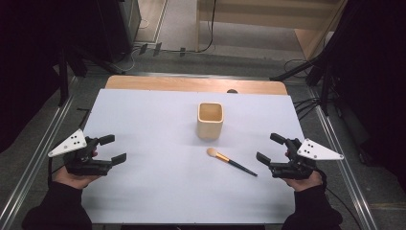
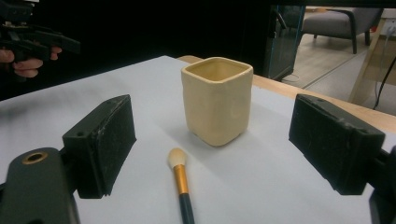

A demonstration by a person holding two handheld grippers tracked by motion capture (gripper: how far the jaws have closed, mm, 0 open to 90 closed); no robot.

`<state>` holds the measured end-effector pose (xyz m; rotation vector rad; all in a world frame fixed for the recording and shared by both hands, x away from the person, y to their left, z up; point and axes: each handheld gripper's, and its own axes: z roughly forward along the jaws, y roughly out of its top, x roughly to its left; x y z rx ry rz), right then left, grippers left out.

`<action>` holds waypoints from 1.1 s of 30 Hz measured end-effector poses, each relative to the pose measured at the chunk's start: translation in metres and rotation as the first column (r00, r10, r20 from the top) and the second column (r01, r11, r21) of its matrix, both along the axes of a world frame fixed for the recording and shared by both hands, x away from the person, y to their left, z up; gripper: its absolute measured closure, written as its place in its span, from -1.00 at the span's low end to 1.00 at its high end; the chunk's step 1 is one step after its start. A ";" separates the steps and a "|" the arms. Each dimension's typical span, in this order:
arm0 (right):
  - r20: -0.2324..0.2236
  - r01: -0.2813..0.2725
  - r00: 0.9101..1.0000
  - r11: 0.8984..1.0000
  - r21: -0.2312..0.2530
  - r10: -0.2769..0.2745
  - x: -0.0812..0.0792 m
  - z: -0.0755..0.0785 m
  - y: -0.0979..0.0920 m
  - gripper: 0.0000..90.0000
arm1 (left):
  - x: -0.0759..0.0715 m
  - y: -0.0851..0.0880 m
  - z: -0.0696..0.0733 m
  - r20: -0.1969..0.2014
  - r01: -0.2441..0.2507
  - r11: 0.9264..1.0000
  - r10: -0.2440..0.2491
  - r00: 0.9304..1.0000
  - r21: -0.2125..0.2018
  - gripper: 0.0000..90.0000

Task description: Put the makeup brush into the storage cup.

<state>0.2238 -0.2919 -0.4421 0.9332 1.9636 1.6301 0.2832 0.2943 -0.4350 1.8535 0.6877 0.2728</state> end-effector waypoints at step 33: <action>-0.004 -0.094 0.996 0.994 -0.054 0.094 0.040 -0.009 0.064 -0.67 | 0.000 -0.003 0.001 0.004 0.013 1.000 -0.013 1.000 -0.006 -0.68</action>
